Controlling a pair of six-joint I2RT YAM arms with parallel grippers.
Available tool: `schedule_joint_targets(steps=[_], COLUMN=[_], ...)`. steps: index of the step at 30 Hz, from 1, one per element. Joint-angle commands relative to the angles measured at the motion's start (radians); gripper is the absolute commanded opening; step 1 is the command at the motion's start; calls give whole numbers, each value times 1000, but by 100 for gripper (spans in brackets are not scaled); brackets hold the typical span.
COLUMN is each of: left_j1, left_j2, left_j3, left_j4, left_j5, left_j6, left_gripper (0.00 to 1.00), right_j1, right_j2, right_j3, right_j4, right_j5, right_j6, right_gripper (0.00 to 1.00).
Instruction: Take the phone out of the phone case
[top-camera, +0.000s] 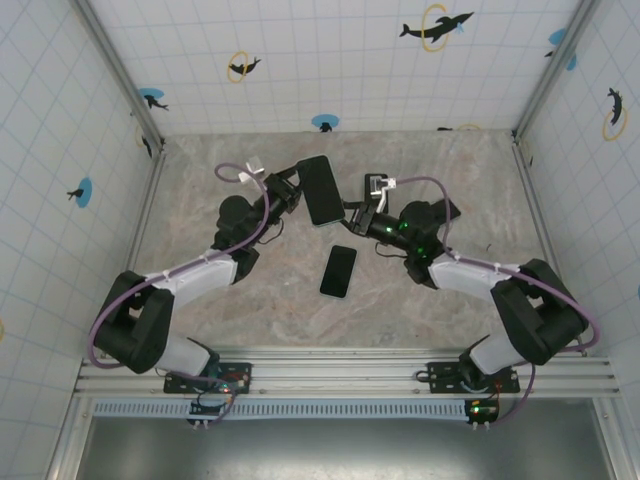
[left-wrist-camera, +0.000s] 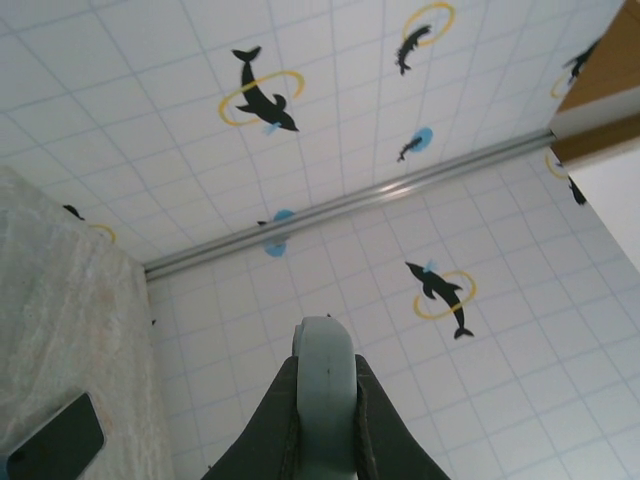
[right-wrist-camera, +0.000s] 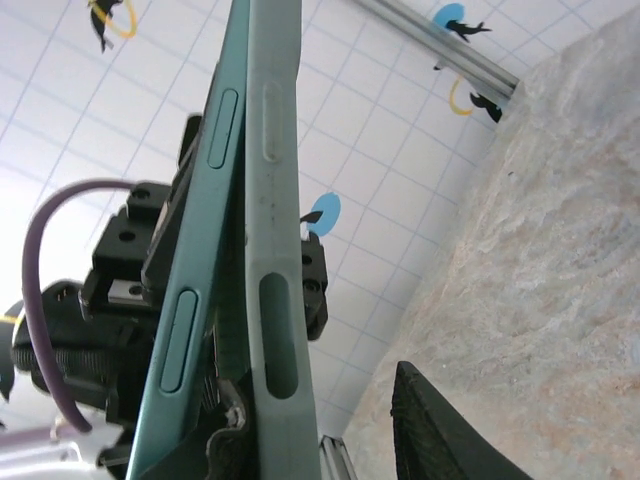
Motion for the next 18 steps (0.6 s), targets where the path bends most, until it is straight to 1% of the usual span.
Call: schedule_joint_targets(steps=[1,2,3,8,9,13,14,18], left_j1=[-9,-9,-9,-10,-10,-12,-11,-12], left_j2=[-10,-9,-8,-2,-3,-6,-4,-3], left_j3=[-31,-31,-34,-37,-35,8,16,41], left_j4=[-37,-42,-46,-77,-95,-240,-244,-263], left_j5=[-123,-130,-136,-164,-173,-193,-187,-156], left_j6=[-8,-15,-18,-41,-46,-62,-59,-46], left_gripper=[0,0,0,0,0,0,4,31], right_j1=[36,40,45,54,54,53,53,52], right_j2=[-37,-41,-43,-40,-38,-35,-34,-26], right_j3=[-2,-8,-12,-36,-49,-79,-81,-84], right_j4=[117,121,126,166,194,270,273,297], right_j5=[82,84,117,127,131,151,153,167], right_j6=[101,108,117,178,188,213,212,223], right_gripper=[32,31,29,17,15,0,0,0])
